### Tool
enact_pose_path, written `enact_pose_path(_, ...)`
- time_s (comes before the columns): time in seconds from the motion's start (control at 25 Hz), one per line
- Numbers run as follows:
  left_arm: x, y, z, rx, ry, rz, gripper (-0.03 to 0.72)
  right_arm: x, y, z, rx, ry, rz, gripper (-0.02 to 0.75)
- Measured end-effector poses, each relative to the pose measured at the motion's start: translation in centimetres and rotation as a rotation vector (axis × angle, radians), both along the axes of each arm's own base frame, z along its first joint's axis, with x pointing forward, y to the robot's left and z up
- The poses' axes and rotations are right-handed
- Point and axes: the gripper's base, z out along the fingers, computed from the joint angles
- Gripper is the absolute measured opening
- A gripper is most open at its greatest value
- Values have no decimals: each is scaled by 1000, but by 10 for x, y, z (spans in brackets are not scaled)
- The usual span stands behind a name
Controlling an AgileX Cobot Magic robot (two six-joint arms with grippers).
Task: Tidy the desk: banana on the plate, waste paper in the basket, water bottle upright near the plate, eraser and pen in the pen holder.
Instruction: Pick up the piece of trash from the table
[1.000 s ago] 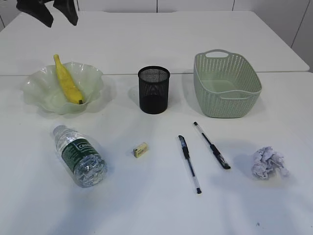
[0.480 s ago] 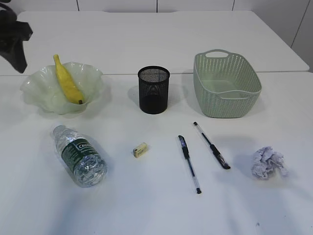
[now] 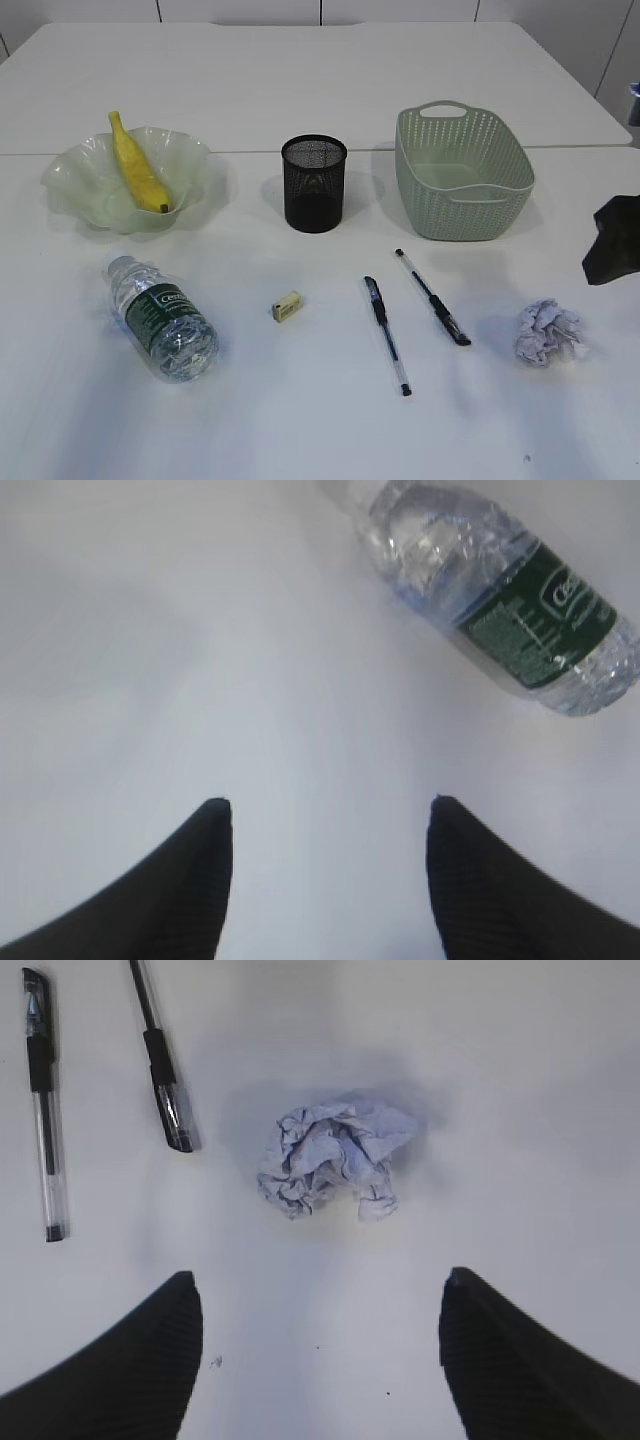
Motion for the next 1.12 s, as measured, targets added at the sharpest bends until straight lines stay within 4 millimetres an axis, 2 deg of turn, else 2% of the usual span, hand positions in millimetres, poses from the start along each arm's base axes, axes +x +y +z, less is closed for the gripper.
enact_pose_path(0.2, -21, 4, -12, -2, -7, -6, 430, 28, 3, -28, 15, 92, -5, 602)
enact_pose_path(0.44, -24, 3, -18, -10, -10, -5, 430, 50, 6, -60, 40, 184, -10, 610)
enact_pose_path(1.12, -21, 3, -17, -17, -47, -5, 429, 75, 7, -102, 34, 190, -33, 610)
